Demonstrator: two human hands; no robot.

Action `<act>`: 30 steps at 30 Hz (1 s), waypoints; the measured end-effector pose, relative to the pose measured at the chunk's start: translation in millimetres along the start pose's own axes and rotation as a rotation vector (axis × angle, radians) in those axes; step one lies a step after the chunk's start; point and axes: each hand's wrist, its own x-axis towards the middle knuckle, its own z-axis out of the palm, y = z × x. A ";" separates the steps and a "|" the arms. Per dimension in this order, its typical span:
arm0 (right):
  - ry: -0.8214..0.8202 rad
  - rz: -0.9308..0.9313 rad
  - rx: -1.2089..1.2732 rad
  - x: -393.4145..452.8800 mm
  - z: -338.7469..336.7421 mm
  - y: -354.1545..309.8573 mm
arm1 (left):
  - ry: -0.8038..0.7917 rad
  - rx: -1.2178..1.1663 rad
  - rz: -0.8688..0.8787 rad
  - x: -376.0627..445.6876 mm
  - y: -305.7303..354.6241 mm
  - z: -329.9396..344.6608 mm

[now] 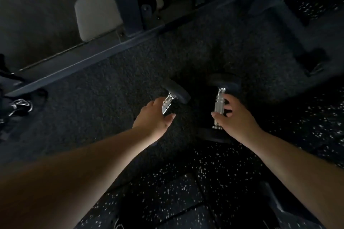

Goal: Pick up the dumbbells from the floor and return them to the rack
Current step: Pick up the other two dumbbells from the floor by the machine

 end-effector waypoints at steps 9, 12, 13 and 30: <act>0.066 0.128 -0.037 75.3 26.6 27.2 | -0.116 0.084 0.040 68.4 -31.5 35.5; 0.081 0.120 -0.051 84.8 33.7 36.6 | -0.151 0.082 0.070 80.0 -38.0 44.5; 0.072 0.108 -0.047 86.4 36.3 39.8 | -0.156 0.079 0.066 83.3 -39.9 47.3; 0.228 0.218 0.138 93.1 69.9 36.0 | -0.235 -0.091 0.046 109.7 -59.7 63.7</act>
